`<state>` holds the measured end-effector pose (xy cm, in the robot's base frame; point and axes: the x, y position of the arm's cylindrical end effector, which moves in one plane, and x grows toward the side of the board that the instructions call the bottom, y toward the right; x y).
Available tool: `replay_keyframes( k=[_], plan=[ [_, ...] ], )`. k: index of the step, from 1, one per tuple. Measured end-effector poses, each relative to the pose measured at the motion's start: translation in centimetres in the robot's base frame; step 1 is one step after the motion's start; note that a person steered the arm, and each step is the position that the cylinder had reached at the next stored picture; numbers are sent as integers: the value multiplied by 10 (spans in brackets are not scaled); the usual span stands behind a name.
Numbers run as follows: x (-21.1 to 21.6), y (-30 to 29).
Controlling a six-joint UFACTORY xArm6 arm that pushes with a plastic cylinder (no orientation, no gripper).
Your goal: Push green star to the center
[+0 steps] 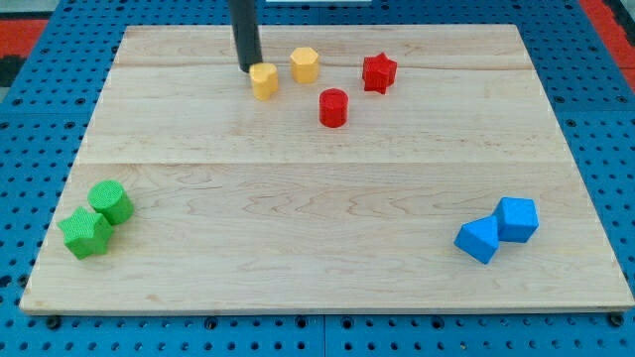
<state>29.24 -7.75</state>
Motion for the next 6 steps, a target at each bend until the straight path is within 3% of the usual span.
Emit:
replay_keyframes(
  k=[2,4,5,6],
  plan=[
    [21,-22],
    [109,-183],
    [118,-226],
    [159,-227]
  ],
)
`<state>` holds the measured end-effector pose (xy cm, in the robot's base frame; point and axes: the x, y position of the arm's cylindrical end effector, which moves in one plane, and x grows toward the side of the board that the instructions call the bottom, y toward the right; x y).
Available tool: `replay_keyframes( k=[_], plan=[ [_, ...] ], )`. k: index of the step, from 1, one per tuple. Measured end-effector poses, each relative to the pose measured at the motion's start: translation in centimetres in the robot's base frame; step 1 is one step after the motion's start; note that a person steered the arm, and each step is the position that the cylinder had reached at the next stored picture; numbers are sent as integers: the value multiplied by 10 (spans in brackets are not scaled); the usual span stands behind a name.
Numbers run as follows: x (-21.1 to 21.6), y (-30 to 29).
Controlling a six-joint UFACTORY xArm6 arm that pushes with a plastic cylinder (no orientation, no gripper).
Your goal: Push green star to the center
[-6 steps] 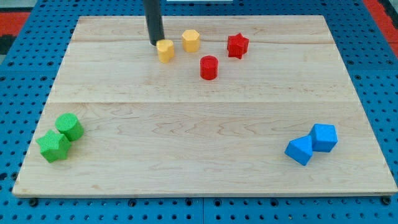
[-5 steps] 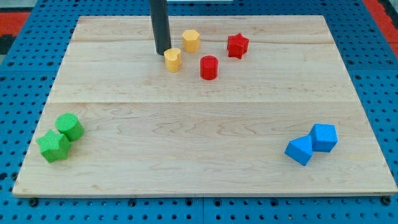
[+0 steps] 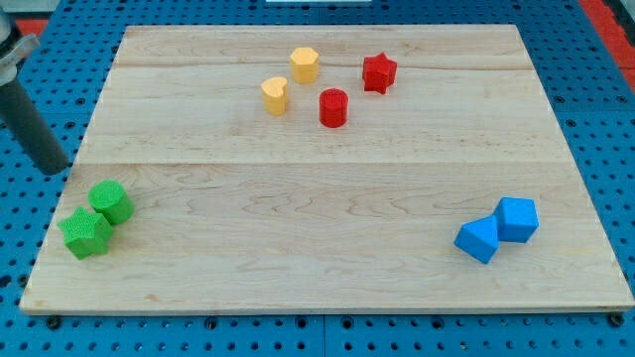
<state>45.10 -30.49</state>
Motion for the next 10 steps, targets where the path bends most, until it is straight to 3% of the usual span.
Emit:
replay_keyframes(
  k=[2,3,5,6,7,8,10],
  plan=[
    [102,5],
    [96,70],
    [40,197],
    [21,236],
    [48,195],
    [31,173],
    [-16,184]
  ],
)
